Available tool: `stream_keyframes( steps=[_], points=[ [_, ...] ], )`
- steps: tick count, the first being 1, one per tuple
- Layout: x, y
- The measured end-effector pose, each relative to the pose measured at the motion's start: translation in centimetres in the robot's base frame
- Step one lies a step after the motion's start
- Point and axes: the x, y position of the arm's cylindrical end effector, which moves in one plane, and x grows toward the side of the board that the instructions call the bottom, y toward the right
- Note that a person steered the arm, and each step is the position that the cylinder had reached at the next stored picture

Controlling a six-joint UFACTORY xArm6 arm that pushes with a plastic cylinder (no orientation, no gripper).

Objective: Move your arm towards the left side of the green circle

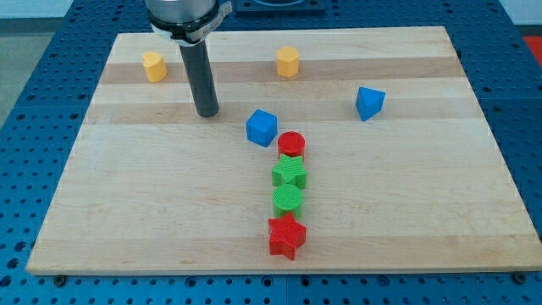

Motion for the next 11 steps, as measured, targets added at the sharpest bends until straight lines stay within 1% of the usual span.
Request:
stream_keyframes(
  steps=[1, 2, 3, 4, 5, 8, 9, 11],
  points=[
    [2.2, 0.1],
    [12.0, 1.4],
    [16.2, 2.1],
    [16.2, 2.1],
    [19.5, 3.8],
    [18.8, 4.6],
    [17.3, 4.6],
    [16.9, 7.6]
  ],
)
